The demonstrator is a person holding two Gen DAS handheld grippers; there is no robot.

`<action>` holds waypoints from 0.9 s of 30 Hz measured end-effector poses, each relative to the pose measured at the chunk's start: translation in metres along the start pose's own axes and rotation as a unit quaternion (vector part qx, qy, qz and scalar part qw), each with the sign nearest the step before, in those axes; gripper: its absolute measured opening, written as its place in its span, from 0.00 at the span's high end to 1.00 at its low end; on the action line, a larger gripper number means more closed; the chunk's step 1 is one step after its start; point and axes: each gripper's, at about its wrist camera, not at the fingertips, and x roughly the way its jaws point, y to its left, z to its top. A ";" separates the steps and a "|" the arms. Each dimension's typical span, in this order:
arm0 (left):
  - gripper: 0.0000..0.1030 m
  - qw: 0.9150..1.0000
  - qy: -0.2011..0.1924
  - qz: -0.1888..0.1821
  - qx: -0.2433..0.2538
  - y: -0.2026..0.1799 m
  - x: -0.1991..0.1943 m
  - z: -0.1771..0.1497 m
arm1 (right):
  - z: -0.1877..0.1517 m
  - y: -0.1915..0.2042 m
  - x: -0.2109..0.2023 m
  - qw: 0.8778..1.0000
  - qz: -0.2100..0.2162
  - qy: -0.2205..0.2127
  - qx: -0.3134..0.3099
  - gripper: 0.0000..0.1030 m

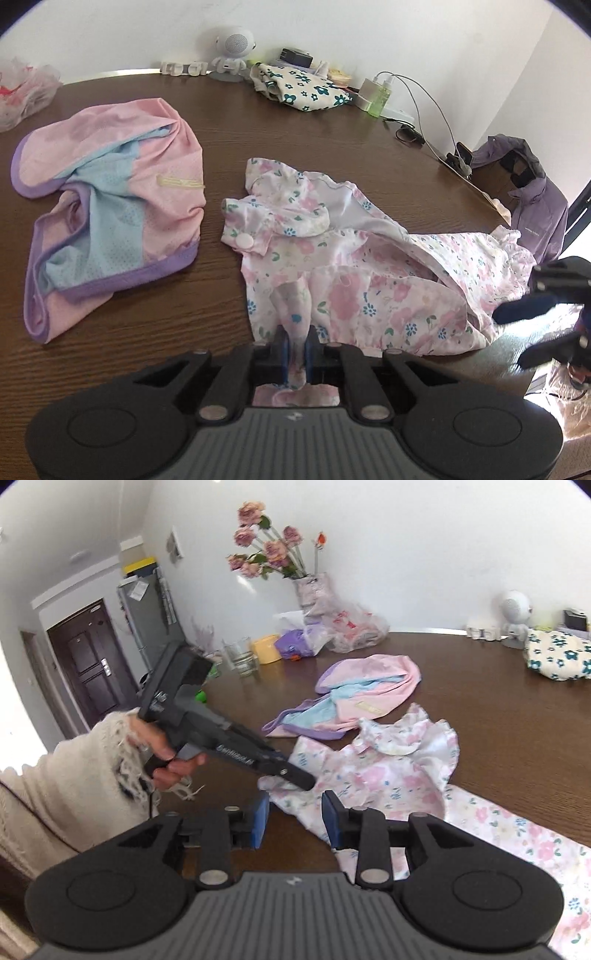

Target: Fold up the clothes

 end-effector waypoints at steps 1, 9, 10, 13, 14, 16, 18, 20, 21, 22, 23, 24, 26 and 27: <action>0.92 1.000 0.000 0.003 -0.002 0.000 0.000 0.000 | -0.002 0.000 0.006 1.000 -0.011 0.008 -0.004 0.79; 0.54 0.991 -0.068 0.110 0.044 -0.023 -0.031 -0.012 | -0.022 -0.037 0.041 0.994 -0.090 0.039 0.044 0.87; 0.55 0.989 -0.082 0.110 0.059 -0.029 -0.036 -0.012 | -0.023 -0.038 0.041 0.994 -0.090 0.038 0.043 0.87; 0.68 0.985 -0.086 0.104 0.105 -0.045 -0.035 -0.008 | -0.023 -0.037 0.042 0.994 -0.095 0.042 0.034 0.87; 0.81 0.985 -0.074 0.104 0.118 -0.049 -0.029 -0.007 | -0.023 -0.036 0.043 0.994 -0.097 0.043 0.031 0.87; 0.88 0.984 -0.055 0.108 0.134 -0.053 -0.019 -0.008 | -0.021 -0.033 0.042 0.994 -0.100 0.046 0.027 0.87; 0.86 0.982 -0.043 0.118 0.139 -0.052 -0.010 -0.012 | -0.018 -0.030 0.037 0.994 -0.094 0.044 0.029 0.85; 0.84 0.981 -0.030 0.128 0.143 -0.050 -0.002 -0.017 | -0.006 -0.025 0.021 0.996 -0.079 0.027 0.017 0.81; 0.80 0.980 -0.024 0.133 0.145 -0.050 0.002 -0.019 | 0.001 -0.023 0.011 0.997 -0.077 0.017 0.007 0.73; 0.78 0.980 -0.027 0.135 0.142 -0.048 0.000 -0.018 | 0.011 -0.024 0.003 0.997 -0.079 0.010 0.002 0.67; 0.74 0.981 -0.033 0.136 0.137 -0.047 -0.005 -0.016 | 0.022 -0.027 -0.005 0.997 -0.081 0.005 -0.001 0.57; 0.66 0.981 -0.039 0.136 0.133 -0.045 -0.009 -0.015 | 0.034 -0.034 -0.008 0.996 -0.085 0.006 0.002 0.55; 0.57 0.980 -0.062 0.146 0.122 -0.043 -0.020 -0.008 | 0.059 -0.054 -0.006 0.995 -0.094 0.019 0.016 0.52; 0.57 0.979 -0.074 0.151 0.116 -0.042 -0.026 -0.005 | 0.069 -0.066 0.003 0.994 -0.096 0.032 0.032 0.45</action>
